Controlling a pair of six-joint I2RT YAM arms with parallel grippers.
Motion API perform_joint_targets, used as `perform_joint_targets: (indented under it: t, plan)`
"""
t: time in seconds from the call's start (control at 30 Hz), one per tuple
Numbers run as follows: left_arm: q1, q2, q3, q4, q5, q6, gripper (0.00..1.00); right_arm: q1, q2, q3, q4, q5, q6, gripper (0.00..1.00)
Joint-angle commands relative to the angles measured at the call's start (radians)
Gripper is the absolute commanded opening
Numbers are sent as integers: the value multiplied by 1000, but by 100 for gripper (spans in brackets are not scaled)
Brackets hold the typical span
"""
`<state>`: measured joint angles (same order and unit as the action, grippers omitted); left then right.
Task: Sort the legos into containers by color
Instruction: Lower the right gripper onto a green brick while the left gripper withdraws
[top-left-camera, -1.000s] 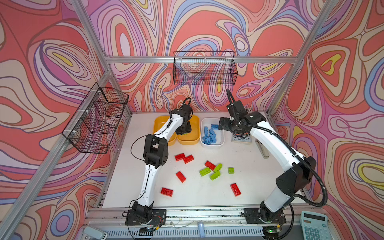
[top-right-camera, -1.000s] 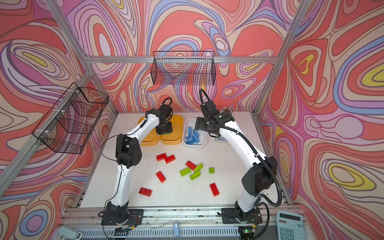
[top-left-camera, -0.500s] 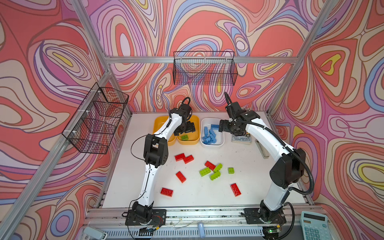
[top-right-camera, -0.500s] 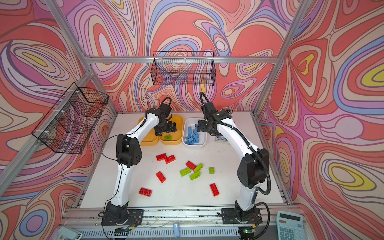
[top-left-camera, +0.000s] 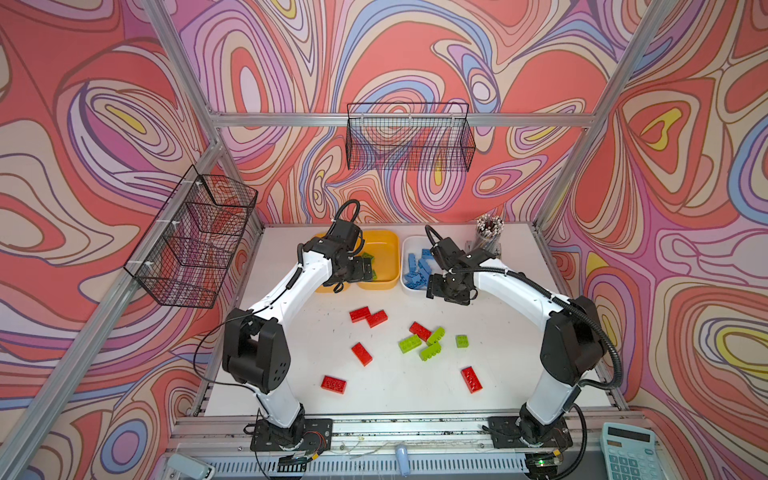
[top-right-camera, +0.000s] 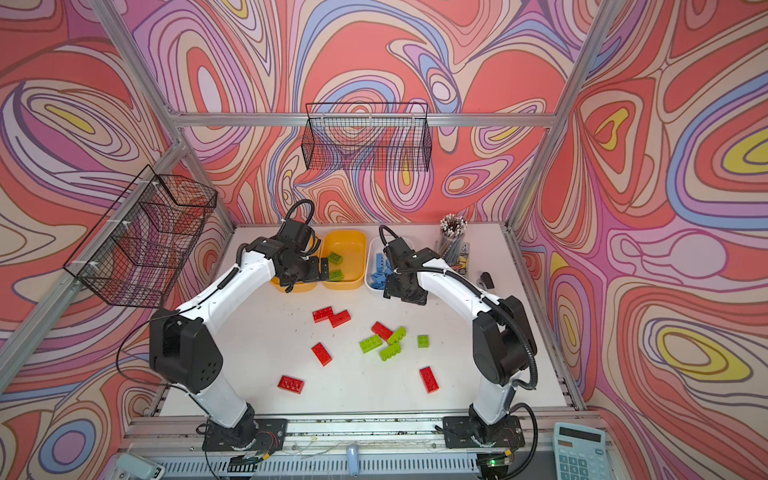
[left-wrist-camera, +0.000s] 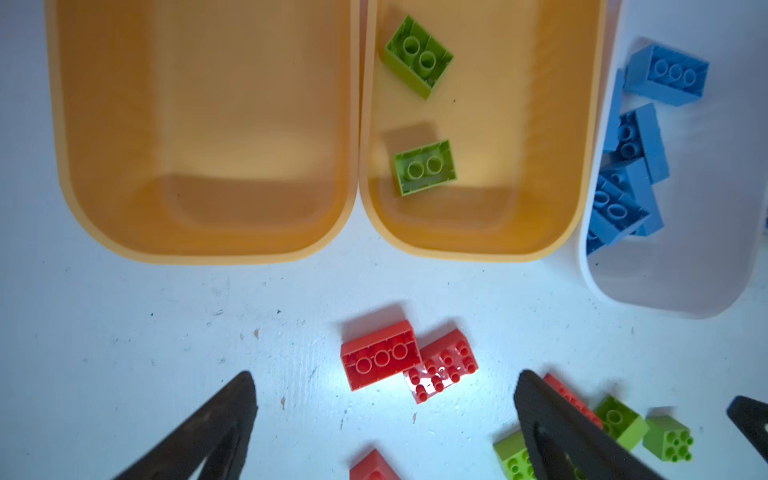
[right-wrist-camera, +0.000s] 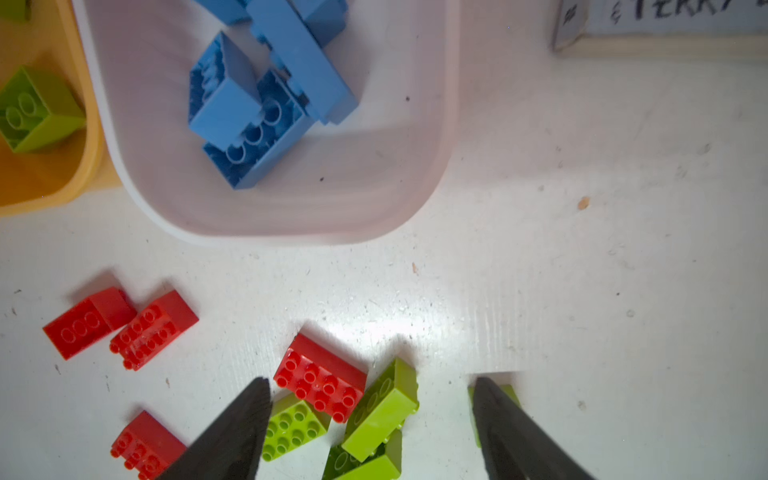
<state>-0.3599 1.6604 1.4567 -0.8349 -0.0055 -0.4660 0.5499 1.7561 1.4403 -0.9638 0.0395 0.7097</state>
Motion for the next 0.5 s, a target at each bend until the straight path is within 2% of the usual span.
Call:
perform_joint_targets:
  t: [0.0,0.3,0.47]
  plan:
    - [5,-102,-102,56,-22,26,100,19,-78,-72,30,29,148,78]
    - [5,-315,-326,67,22,-1,100,52,-134,-248,150,30,334,72]
    - [5,-386,-399,69,29,-9,100,71,-132,-282,194,29,385,69]
